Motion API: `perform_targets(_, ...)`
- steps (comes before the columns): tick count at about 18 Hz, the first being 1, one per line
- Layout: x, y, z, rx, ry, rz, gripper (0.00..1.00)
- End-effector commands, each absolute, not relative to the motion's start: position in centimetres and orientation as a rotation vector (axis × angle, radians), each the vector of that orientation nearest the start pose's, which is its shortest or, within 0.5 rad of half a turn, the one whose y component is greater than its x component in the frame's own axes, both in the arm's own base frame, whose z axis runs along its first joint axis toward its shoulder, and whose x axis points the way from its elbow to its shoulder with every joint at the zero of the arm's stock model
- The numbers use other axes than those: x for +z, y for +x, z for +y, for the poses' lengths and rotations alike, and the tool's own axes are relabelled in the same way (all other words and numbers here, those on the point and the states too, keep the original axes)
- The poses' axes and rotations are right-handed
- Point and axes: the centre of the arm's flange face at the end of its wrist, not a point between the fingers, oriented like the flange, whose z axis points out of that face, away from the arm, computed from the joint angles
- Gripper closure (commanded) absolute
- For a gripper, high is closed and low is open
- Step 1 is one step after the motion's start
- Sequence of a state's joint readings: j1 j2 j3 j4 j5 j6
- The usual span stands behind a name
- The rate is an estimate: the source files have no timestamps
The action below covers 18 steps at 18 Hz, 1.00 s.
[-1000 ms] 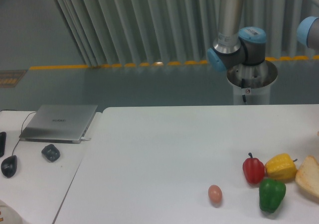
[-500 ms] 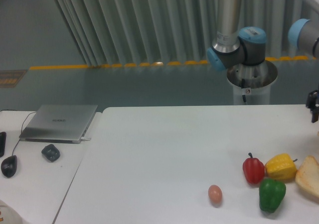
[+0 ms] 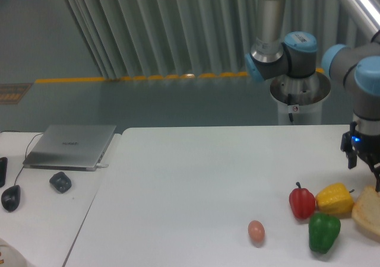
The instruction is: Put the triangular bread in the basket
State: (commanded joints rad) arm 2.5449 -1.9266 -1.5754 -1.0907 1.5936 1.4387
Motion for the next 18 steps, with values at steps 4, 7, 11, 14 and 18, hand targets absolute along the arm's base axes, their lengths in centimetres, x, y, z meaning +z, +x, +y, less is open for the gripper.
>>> perform_targets(4, 32.4, -45.2, 45.4, 0.210, -3.105, 0.819, 0.00)
perform_targets(7, 30.3, -45.5, 45.6, 0.164, -3.120, 0.824, 0.00)
perform_targets(11, 29.3, -44.7, 45.6, 0.127, -3.132, 0.829, 0.00)
perform_targets(14, 29.2, -44.6, 45.4, 0.120, -3.132, 0.842, 0.00)
perform_targets(18, 29.0, -44.7, 45.4, 0.116, -3.136, 0.831, 0.15)
